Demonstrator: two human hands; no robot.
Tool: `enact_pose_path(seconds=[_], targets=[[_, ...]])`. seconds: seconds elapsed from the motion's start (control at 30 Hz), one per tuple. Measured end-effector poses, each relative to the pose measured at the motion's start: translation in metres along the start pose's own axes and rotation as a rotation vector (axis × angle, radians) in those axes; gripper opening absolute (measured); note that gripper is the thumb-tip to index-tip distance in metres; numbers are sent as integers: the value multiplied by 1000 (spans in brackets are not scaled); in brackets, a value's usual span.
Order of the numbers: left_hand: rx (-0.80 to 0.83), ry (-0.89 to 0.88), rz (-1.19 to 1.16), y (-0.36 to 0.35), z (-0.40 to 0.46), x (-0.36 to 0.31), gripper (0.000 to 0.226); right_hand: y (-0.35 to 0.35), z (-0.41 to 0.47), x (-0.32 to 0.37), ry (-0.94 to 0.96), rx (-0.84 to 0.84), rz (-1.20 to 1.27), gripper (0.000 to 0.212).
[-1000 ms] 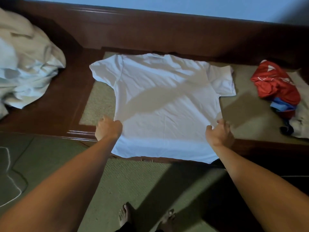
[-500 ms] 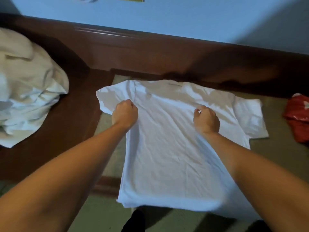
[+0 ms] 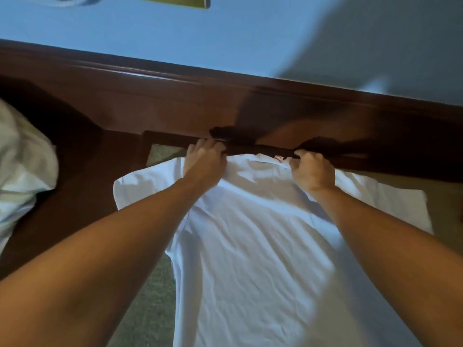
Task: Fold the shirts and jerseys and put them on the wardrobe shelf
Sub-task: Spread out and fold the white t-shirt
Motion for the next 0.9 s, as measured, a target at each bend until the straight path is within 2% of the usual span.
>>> enact_pose_path(seconds=[0.13, 0.2, 0.3, 0.43, 0.57, 0.67, 0.73, 0.8, 0.9], targets=[[157, -59, -45, -24, 22, -35, 37, -1, 4, -8, 92, 28, -35, 36], [181, -55, -45, -30, 29, -40, 38, 1, 4, -14, 100, 25, -5, 41], [178, -48, -44, -35, 33, -41, 31, -3, 7, -25, 92, 62, 34, 42], [166, 55, -132, -34, 38, -38, 26, -9, 11, -32, 162, 13, 102, 26], [132, 210, -310, -34, 47, -33, 28, -7, 19, -33, 30, -62, 254, 35], [93, 217, -259, -35, 50, -36, 32, -10, 19, -37, -53, -87, 225, 43], [77, 175, -201, -38, 48, -37, 30, -12, 15, -40, -53, -120, 188, 41], [76, 120, -145, -40, 46, -38, 26, -17, 11, -41, -35, -84, 148, 37], [34, 182, -259, -29, 45, -35, 24, -14, 2, -33, -14, -201, 188, 38]])
Point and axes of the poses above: each hand's wrist, its own z-axis towards the middle knuckle, its own y-axis out of the back of the hand, x = y × z, the point moved 3 cm from there along z, towards the middle knuckle, and after that the axes turned 6 degrees about -y, right-handed, at the moved point
